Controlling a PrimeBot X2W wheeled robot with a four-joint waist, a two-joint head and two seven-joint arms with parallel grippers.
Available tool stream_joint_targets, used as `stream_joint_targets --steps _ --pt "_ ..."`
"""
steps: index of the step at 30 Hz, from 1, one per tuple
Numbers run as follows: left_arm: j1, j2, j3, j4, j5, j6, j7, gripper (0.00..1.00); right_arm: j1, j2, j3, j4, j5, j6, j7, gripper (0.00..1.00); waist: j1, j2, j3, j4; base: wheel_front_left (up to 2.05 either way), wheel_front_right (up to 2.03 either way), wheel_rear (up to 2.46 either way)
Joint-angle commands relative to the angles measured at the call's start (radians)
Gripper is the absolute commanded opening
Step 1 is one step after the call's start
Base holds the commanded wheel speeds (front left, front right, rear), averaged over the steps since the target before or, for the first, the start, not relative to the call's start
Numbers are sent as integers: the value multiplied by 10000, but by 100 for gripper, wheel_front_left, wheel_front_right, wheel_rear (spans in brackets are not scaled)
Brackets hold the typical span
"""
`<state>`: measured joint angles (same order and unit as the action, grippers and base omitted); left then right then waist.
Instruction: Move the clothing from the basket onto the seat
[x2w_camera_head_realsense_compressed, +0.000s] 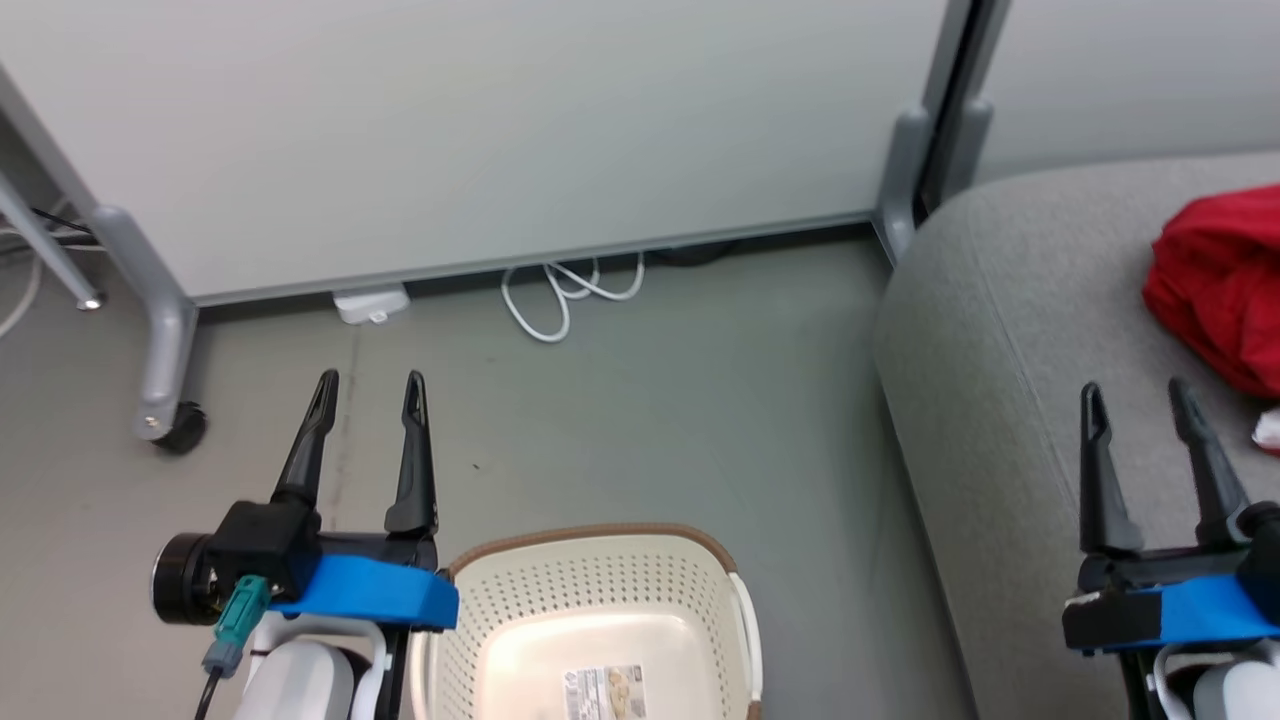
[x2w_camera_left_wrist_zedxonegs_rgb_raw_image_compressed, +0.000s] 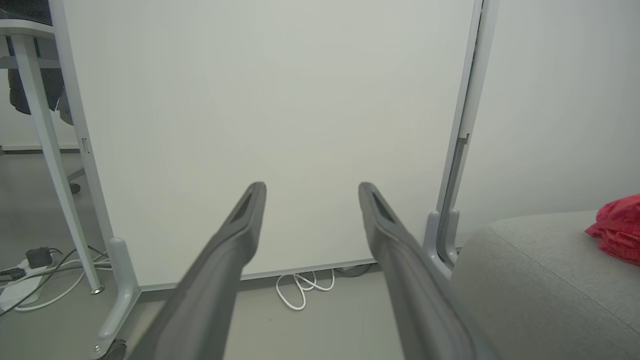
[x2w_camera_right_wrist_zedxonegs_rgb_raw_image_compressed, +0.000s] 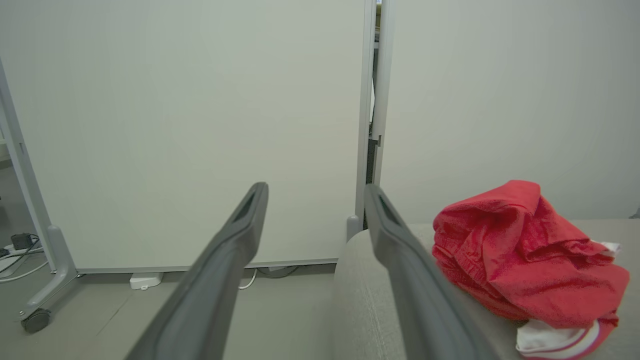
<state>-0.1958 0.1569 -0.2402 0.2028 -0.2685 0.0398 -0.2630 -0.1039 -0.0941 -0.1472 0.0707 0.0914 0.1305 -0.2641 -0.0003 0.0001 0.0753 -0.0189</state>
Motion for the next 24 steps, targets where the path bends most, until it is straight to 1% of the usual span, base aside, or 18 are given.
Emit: stream_joint_targets --steps 1,4,9,15,24 --pt "291 -138 311 -93 182 -232 -26 100 299 82 65 130 60 5 0 100 3 -1 -552 527 0 0 0" --pt "676 -285 716 -135 370 -538 -24 100 466 201 166 259 119 5 0 100 3 -1 -730 665 0 0 0" --pt "1119 -573 1214 15 718 -924 -25 100 712 346 158 378 253 5 0 100 3 -1 -904 886 0 0 0" --pt "1410 -820 1667 178 986 -1129 -25 100 1028 430 289 597 337 5 0 100 3 -1 -1006 1039 0 0 0" --pt "1609 -973 2066 240 1224 -1354 -25 100 1154 442 718 798 649 5 0 100 3 -1 -1077 1038 0 0 0"
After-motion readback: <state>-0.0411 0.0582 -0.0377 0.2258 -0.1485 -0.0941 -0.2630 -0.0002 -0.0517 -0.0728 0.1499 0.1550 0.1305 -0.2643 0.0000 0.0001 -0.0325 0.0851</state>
